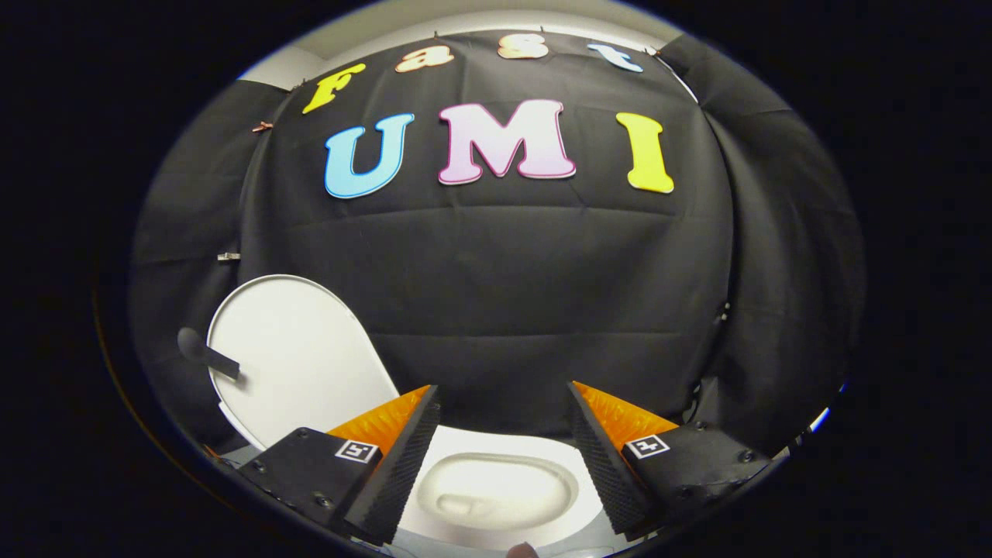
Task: Open the toilet lid.
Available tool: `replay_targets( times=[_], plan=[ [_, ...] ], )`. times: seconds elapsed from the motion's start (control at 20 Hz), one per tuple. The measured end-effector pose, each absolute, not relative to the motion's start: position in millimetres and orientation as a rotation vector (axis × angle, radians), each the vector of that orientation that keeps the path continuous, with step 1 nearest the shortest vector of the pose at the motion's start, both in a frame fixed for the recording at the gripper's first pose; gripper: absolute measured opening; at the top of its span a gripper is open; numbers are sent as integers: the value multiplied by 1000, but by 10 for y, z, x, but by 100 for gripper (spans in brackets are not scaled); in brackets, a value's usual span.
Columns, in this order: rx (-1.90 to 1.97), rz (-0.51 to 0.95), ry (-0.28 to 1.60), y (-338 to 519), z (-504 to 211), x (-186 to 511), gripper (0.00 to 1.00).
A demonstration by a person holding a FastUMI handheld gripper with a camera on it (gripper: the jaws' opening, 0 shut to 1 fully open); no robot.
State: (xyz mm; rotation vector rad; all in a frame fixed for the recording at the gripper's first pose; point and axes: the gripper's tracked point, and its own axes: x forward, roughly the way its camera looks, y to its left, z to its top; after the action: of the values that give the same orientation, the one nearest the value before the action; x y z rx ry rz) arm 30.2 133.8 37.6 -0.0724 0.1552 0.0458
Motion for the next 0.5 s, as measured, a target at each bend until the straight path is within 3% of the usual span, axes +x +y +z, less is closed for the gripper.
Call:
replay_targets(
  times=[0.5],
  plan=[
    [-91,3,-1,718,-192,201,99]
  ],
)
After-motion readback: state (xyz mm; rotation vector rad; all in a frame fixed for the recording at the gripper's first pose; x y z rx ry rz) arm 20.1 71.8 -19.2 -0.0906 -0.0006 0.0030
